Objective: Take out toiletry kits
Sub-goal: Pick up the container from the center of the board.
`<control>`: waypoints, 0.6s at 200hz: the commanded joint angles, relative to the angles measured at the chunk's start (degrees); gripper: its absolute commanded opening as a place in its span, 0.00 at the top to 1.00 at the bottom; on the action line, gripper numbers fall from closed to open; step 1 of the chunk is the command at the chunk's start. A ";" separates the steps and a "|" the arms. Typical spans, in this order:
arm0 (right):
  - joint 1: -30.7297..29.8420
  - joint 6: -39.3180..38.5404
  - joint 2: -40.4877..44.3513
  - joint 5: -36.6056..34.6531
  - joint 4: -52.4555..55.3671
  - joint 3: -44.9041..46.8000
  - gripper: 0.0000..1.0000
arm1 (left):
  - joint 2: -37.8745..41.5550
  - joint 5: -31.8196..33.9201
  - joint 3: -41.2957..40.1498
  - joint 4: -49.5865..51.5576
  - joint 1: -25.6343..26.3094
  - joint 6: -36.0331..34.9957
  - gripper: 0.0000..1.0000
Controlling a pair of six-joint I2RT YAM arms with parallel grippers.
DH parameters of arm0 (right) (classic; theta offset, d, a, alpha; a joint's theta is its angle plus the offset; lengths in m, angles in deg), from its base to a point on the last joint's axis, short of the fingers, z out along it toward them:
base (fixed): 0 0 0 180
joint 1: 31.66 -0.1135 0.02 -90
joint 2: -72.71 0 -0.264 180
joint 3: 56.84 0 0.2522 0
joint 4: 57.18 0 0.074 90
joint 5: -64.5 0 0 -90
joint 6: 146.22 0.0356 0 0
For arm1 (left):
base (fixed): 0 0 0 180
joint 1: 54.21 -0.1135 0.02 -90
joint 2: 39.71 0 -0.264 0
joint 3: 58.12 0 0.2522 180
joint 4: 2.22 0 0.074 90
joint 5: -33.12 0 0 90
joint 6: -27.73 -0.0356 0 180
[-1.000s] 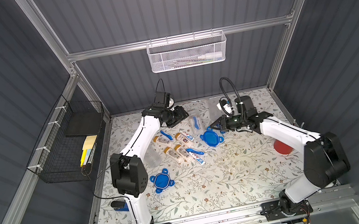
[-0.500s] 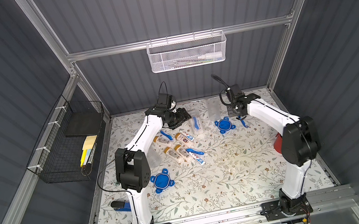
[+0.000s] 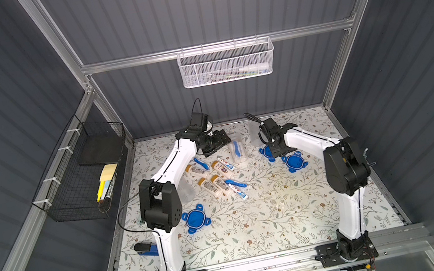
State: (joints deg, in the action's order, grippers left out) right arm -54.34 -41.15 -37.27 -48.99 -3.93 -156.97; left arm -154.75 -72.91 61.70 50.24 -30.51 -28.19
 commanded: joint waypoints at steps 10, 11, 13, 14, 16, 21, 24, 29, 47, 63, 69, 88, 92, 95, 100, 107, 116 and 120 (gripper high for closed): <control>-5.13 0.75 9.09 17.78 -17.96 5.86 0.01 | -0.73 1.44 -0.29 -1.13 -0.89 0.01 0.11; -5.38 0.66 9.04 17.78 -18.18 5.86 0.01 | -0.67 1.49 -0.44 -1.19 -0.92 0.06 0.11; -6.00 0.51 8.89 17.77 -18.86 5.88 0.01 | -0.52 1.50 -0.66 -1.24 -0.98 0.14 0.11; -6.25 0.41 8.85 17.77 -19.11 5.83 0.01 | -0.44 1.51 -0.85 -1.25 -1.00 0.16 0.11; -6.77 0.25 8.51 17.60 -19.47 5.63 0.01 | -0.29 1.57 -1.21 -1.25 -1.02 0.25 0.11; -7.97 -0.09 7.37 17.28 -19.74 4.68 0.01 | 0.21 1.59 -1.92 -1.40 -1.18 0.45 0.11; -8.51 -0.12 6.51 17.25 -19.65 3.93 0.01 | 0.59 1.57 -2.55 -1.46 -1.27 0.45 0.11; -9.17 0.11 4.96 17.45 -19.49 2.55 0.01 | 1.19 1.56 -3.47 -1.72 -1.50 0.46 0.11; -10.37 2.70 -1.75 20.02 -15.05 -4.47 0.01 | 3.77 1.76 -6.77 -1.87 -2.43 0.87 0.10; -11.80 3.71 -7.29 19.27 -11.49 -10.41 0.01 | 6.79 3.02 -10.11 -2.24 -3.45 1.42 0.10; -12.37 3.74 -8.90 18.31 -11.03 -12.19 0.01 | 7.93 3.27 -11.42 -2.52 -3.86 1.50 0.09; -12.84 4.51 -14.24 15.71 -8.97 -17.48 0.01 | 11.25 3.23 -15.70 -3.47 -5.21 2.29 0.09; -12.81 4.70 -15.15 14.86 -8.57 -18.43 0.01 | 11.90 3.24 -16.54 -3.61 -5.44 2.38 0.09; -12.78 4.78 -15.83 14.05 -8.14 -19.28 0.01 | 12.42 3.23 -17.09 -3.70 -5.52 2.39 0.09; -12.76 4.62 -16.91 12.81 -7.57 -20.37 0.01 | 13.14 3.33 -17.94 -3.80 -5.75 2.41 0.08; -12.79 4.30 -18.15 11.38 -7.10 -21.61 0.01 | 14.08 3.46 -18.97 -3.88 -6.01 2.55 0.08; -12.72 3.24 -19.57 10.41 -7.04 -22.85 0.01 | 15.24 3.46 -20.18 -4.04 -6.20 2.41 0.07; -12.66 3.03 -20.28 9.98 -6.97 -23.28 0.01 | 15.61 3.45 -20.58 -4.05 -6.30 2.41 0.07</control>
State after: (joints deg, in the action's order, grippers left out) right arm -67.19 -37.57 -55.65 -34.28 -13.99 -176.20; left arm -142.95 -70.16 43.45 47.42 -36.15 -26.44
